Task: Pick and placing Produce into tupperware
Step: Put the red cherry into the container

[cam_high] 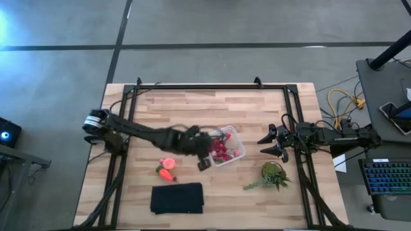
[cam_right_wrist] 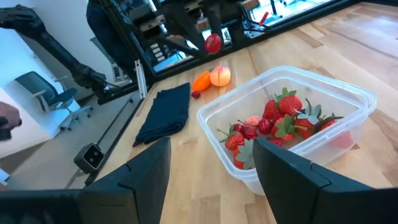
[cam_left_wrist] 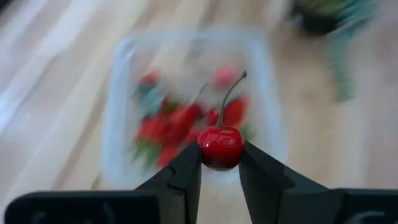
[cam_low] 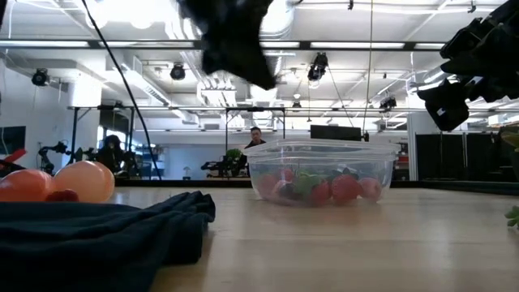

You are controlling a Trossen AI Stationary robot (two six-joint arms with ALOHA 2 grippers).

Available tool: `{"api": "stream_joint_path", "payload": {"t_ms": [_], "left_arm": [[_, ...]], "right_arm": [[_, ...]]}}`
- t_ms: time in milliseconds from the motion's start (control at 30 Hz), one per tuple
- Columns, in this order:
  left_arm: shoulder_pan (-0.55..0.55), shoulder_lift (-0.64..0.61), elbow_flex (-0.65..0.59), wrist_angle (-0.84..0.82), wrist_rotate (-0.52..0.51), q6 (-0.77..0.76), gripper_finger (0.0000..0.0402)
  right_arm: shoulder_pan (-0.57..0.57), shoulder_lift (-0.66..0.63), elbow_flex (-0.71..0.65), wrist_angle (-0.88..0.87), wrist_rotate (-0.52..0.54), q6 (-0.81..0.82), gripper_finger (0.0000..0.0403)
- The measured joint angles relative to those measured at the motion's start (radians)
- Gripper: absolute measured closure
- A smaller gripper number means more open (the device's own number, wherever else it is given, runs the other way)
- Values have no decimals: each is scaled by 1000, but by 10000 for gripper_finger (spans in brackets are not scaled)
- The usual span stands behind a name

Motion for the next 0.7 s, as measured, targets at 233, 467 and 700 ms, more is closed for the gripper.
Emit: {"api": "stream_joint_path", "payload": {"t_ms": [233, 467, 700], "left_arm": [[145, 145, 56, 114, 183, -8, 296], [149, 136, 87, 13, 196, -92, 203], [60, 28, 87, -371, 379, -31, 158]], "right_arm": [[0, 10, 1, 0, 0, 0, 184], [0, 18, 0, -1, 0, 0, 184], [0, 18, 0, -2, 0, 0, 184]]}}
